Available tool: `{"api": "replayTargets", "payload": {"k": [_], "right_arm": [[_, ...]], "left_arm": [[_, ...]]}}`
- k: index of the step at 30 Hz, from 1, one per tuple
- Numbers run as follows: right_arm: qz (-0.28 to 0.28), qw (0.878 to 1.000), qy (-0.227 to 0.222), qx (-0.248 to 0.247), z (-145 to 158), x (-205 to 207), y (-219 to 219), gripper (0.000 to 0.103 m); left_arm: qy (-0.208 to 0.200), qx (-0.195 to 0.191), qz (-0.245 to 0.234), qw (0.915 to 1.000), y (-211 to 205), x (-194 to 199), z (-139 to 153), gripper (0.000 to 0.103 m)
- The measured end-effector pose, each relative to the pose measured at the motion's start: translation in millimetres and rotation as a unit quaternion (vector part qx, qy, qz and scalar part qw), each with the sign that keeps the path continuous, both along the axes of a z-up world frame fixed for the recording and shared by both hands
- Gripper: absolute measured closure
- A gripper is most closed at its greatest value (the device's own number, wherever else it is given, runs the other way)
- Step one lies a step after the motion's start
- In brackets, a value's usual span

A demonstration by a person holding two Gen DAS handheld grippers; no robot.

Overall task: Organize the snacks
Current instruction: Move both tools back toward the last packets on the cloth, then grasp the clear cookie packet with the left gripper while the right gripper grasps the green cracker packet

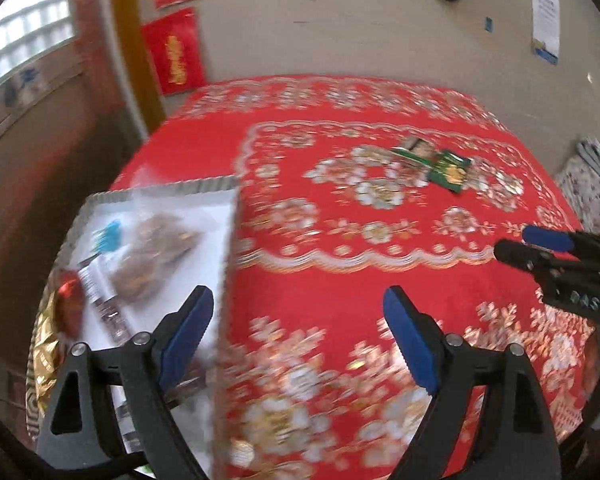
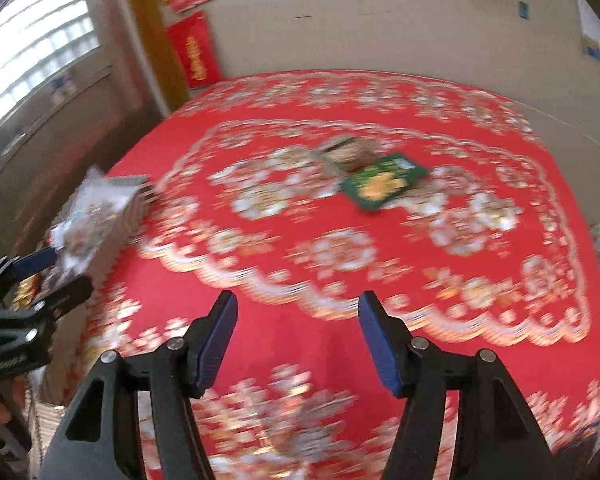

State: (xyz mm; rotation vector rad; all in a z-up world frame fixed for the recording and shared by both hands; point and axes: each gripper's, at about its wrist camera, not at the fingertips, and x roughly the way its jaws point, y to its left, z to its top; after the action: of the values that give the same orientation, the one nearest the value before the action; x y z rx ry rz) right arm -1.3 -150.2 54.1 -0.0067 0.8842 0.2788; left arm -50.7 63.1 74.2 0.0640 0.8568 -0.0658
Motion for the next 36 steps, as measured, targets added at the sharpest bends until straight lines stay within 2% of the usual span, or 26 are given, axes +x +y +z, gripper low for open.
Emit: {"api": "replayTargets", "payload": {"k": [4, 9, 13, 18, 22, 24, 27, 29, 30, 31, 33, 34, 36], "right_arm": [[-0.015, 1.000, 0.012, -0.011, -4, 21, -16, 0.040], [-0.028, 0.999, 0.026, 0.009, -11, 37, -26, 0.040], [-0.033, 0.999, 0.036, 0.015, -16, 48, -31, 0.039], [-0.049, 0.998, 0.040, 0.027, -18, 67, -39, 0.037], [-0.057, 0.997, 0.044, 0.029, -21, 79, -42, 0.037], [-0.059, 0.997, 0.047, 0.027, -23, 83, -43, 0.037], [-0.063, 0.996, 0.050, 0.026, -26, 89, -45, 0.037], [-0.066, 0.996, 0.052, 0.026, -28, 94, -44, 0.037], [-0.067, 0.996, 0.051, 0.027, -28, 96, -44, 0.037], [-0.067, 0.996, 0.052, 0.030, -29, 98, -42, 0.037], [-0.072, 0.995, 0.053, 0.035, -30, 104, -41, 0.037], [-0.076, 0.995, 0.053, 0.036, -30, 107, -40, 0.037], [-0.091, 0.994, 0.050, 0.034, -29, 113, -36, 0.037]], "left_arm": [[0.015, -0.009, -0.017, 0.9997, -29, 27, 4, 0.016], [0.039, -0.018, -0.028, 0.9987, -59, 80, 6, 0.016], [0.055, 0.003, -0.060, 0.9967, -90, 139, -4, 0.016], [0.077, -0.009, -0.095, 0.9924, -114, 201, -23, 0.016], [0.089, -0.035, -0.130, 0.9869, -132, 226, -35, 0.016], [0.095, -0.032, -0.153, 0.9832, -143, 233, -42, 0.016], [0.092, -0.012, -0.156, 0.9834, -149, 241, -47, 0.016], [0.099, -0.024, -0.158, 0.9822, -148, 248, -50, 0.016], [0.102, -0.026, -0.157, 0.9820, -147, 251, -51, 0.020], [0.105, -0.022, -0.156, 0.9820, -147, 253, -53, 0.032], [0.114, -0.035, -0.158, 0.9803, -143, 255, -56, 0.045], [0.116, -0.040, -0.151, 0.9808, -139, 256, -55, 0.049], [0.115, -0.034, -0.135, 0.9835, -131, 256, -52, 0.050]]}}
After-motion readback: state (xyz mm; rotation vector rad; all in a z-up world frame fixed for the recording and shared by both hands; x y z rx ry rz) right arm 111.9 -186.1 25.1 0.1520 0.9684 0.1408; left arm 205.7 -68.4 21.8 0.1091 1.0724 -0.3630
